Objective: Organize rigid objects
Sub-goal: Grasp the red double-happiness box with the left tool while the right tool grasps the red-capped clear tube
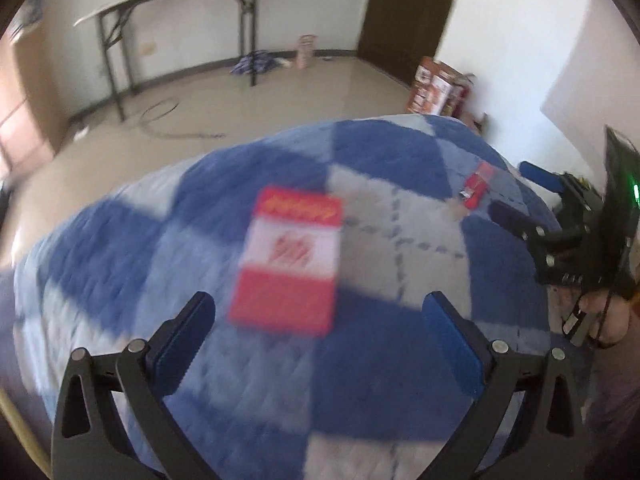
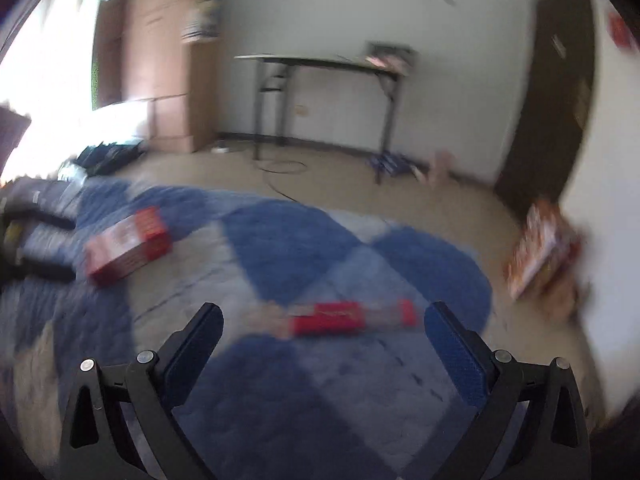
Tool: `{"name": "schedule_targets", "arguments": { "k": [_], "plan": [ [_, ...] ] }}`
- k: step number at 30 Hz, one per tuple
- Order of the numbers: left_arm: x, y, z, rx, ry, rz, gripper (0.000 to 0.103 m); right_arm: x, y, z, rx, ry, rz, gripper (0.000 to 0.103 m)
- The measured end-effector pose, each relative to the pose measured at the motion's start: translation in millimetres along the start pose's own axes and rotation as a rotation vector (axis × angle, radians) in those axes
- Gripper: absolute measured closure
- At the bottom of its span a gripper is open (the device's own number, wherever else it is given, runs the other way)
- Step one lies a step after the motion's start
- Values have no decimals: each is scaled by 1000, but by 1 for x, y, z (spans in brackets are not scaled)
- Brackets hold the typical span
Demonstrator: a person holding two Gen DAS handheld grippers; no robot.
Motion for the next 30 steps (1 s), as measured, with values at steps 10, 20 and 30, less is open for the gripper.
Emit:
{"name": "schedule_targets", "arguments": {
  "k": [10, 20, 30],
  "plan": [
    [10, -14, 30, 18, -7, -29, 0, 15, 17, 30, 6, -39, -1, 0],
    [9, -18, 49, 52, -1, -8, 1, 13, 12, 73, -14, -140, -17, 1],
    [0, -34, 30, 52, 87, -85, 46, 14, 5, 63, -33, -77, -52, 21]
  ]
}}
Point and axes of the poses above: each gripper's, at about its wrist camera, not at the fingertips, and z roughly the way its jaws point, y to its right, x to its top, the point moved 1 cm from there along z, roughly the way its jaws point, and after that the axes turned 14 degrees about -z, right-handed, at the moved point
